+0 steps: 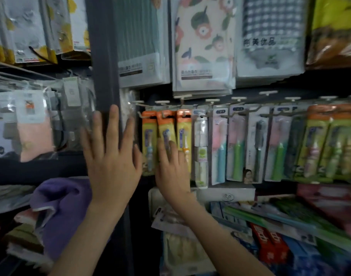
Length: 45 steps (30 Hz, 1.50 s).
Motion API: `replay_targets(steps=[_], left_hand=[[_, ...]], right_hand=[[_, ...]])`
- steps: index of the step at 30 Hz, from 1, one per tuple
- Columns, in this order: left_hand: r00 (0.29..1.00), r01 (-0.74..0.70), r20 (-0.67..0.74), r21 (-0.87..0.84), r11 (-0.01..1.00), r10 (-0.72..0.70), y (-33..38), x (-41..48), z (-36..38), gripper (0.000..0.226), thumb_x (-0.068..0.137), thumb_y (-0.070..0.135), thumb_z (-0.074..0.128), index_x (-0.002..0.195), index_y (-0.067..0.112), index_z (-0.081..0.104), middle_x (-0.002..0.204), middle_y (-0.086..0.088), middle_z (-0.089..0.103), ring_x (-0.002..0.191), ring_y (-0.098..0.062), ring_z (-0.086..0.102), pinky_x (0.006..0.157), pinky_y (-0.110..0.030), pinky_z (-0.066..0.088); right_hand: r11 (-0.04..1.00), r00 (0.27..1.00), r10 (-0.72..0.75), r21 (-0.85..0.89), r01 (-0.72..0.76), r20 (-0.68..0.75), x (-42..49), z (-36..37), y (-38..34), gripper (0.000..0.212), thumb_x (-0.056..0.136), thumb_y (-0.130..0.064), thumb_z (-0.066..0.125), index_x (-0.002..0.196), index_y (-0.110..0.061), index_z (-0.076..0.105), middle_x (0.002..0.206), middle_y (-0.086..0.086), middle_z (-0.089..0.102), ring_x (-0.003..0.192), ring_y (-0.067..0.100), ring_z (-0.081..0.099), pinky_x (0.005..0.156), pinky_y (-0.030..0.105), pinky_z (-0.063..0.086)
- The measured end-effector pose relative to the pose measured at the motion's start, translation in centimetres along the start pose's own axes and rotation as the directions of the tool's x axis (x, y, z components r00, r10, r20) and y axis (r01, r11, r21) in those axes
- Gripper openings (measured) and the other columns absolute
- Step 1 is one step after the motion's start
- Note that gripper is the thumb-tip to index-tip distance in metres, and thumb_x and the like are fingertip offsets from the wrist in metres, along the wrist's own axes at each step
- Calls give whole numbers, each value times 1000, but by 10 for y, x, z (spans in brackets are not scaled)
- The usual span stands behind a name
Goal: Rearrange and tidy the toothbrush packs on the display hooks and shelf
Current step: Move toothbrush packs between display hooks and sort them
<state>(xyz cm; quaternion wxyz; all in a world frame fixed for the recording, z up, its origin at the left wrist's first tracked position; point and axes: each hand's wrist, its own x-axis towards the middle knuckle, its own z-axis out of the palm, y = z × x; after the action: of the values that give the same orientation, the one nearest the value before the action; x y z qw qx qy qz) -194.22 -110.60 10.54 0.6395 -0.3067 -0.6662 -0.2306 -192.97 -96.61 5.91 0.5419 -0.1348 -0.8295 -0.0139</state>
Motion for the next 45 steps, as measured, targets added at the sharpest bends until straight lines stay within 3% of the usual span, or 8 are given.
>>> replay_targets(steps=[6, 13, 18, 22, 27, 32, 37, 45], left_hand=[[997, -53, 36, -225, 973, 63, 124, -17, 12, 37, 88, 9, 52, 124, 4, 58, 137, -23, 45, 131, -40, 32, 109, -55, 28], [934, 53, 337, -462, 886, 120, 287, -17, 64, 45, 80, 8, 66, 124, 4, 57, 115, -16, 60, 100, -35, 60, 84, -44, 51], [879, 161, 473, -417, 894, 63, 385, 2, 101, 60, 88, 28, 61, 140, 8, 41, 117, -16, 58, 103, -33, 58, 75, -40, 53], [777, 426, 602, -290, 857, -183, 423, 19, 119, 77, 93, 46, 50, 148, 6, 14, 133, -16, 44, 119, -29, 48, 85, -34, 48], [747, 490, 607, -226, 842, -272, 439, 35, 125, 71, 89, 44, 57, 139, 3, 28, 124, -14, 52, 104, -27, 58, 76, -32, 50], [673, 600, 664, -234, 765, -326, 446, 40, 116, 49, 91, 34, 58, 126, 4, 39, 110, -14, 59, 90, -28, 61, 65, -33, 50], [649, 649, 665, -232, 724, -369, 440, 41, 104, 54, 92, 34, 55, 132, 3, 35, 96, -12, 63, 72, -23, 61, 46, -25, 39], [628, 687, 658, -217, 694, -416, 425, 30, 89, 51, 91, 35, 56, 127, 2, 40, 92, -9, 61, 67, -23, 56, 43, -27, 34]], right_hand=[[995, 992, 45, -82, -54, -115, -21, -87, 113, 60, 79, -14, 62, 135, -6, 40, 122, 17, 50, 95, 32, 53, 77, 39, 47], [936, 950, 236, -216, -279, -203, -45, -176, 301, 51, 85, -14, 64, 128, 2, 42, 112, 21, 53, 100, 36, 51, 81, 44, 48], [938, 942, 324, -103, -332, -92, -45, -210, 396, 49, 87, -13, 62, 127, 7, 41, 114, 23, 50, 105, 41, 51, 86, 50, 48], [923, 935, 350, 147, -355, 62, -31, -211, 408, 59, 93, -27, 56, 140, -5, 27, 130, 12, 43, 115, 27, 47, 84, 35, 47], [902, 946, 318, 284, -324, 70, -17, -208, 396, 74, 90, -35, 59, 144, -6, 17, 144, 11, 35, 125, 25, 44, 91, 32, 44], [875, 929, 343, 311, -371, 140, -7, -199, 395, 66, 93, -29, 54, 142, -13, 13, 134, 19, 49, 91, 32, 63, 61, 37, 53], [862, 917, 377, 312, -400, 133, -6, -207, 398, 51, 96, -16, 47, 140, -8, 22, 103, 14, 61, 55, 17, 52, 39, 22, 30], [918, 958, 158, 322, -232, 241, -7, -227, 380, 60, 90, -22, 54, 143, -21, 24, 138, 8, 43, 95, 27, 59, 68, 36, 51]])
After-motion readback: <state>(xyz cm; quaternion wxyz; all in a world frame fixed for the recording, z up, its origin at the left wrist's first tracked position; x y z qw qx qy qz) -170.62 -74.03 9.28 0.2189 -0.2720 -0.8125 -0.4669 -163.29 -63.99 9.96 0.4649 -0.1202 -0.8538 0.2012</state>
